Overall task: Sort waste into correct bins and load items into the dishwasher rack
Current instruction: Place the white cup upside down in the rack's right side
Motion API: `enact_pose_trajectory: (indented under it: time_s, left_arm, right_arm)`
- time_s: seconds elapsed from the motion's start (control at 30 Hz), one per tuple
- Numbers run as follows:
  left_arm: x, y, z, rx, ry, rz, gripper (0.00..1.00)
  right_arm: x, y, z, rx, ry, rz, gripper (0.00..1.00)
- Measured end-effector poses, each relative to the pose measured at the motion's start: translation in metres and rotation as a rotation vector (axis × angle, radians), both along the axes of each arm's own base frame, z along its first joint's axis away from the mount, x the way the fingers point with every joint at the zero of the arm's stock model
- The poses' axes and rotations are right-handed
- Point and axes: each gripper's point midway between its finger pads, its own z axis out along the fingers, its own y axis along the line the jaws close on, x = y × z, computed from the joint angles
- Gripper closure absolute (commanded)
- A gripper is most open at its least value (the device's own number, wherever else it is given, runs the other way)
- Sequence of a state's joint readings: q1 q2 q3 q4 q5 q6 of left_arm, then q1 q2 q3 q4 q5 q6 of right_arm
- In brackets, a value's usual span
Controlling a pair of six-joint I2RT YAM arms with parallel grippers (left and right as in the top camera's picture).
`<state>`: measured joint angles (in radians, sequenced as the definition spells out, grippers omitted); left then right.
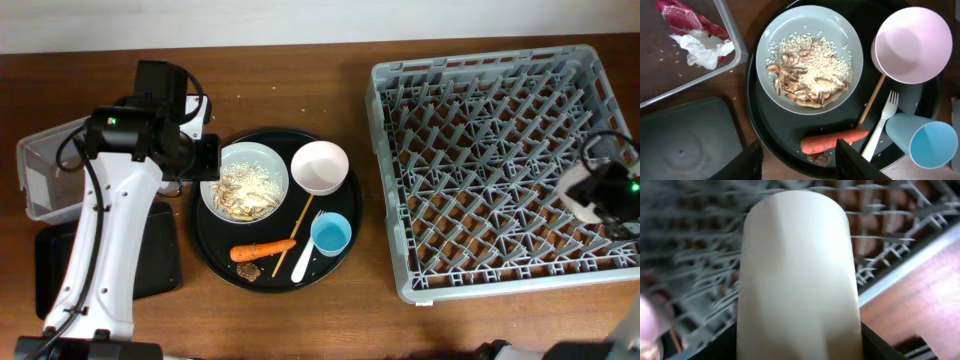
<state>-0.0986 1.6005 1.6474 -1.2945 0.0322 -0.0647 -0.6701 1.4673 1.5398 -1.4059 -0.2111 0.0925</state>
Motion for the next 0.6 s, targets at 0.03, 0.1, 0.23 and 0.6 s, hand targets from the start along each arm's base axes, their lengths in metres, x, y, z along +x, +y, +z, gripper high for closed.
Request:
enact_pose_trajectory:
  time_s: [0.03,0.1,0.23,0.6]
  left_arm:
    - [0.0,0.0,0.0,0.0,0.0,0.0,0.54]
    - [-0.001,0.0,0.0,0.0,0.004,0.0,0.54]
    - [-0.003,0.0,-0.001,0.002,0.014,0.0,0.54]
    - [-0.005,-0.001,-0.002,-0.007,0.023,-0.002,0.48]
  right_arm:
    - [-0.001,-0.011,-0.011,0.012,0.035,-0.035,0.54]
    - [-0.001,-0.029,-0.03,0.034,0.083,-0.089,0.54]
    - [0.001,-0.061,-0.057,0.056,0.117,-0.196,0.5]
    - [0.004,-0.075,-0.083,0.1,0.161,-0.262,0.01]
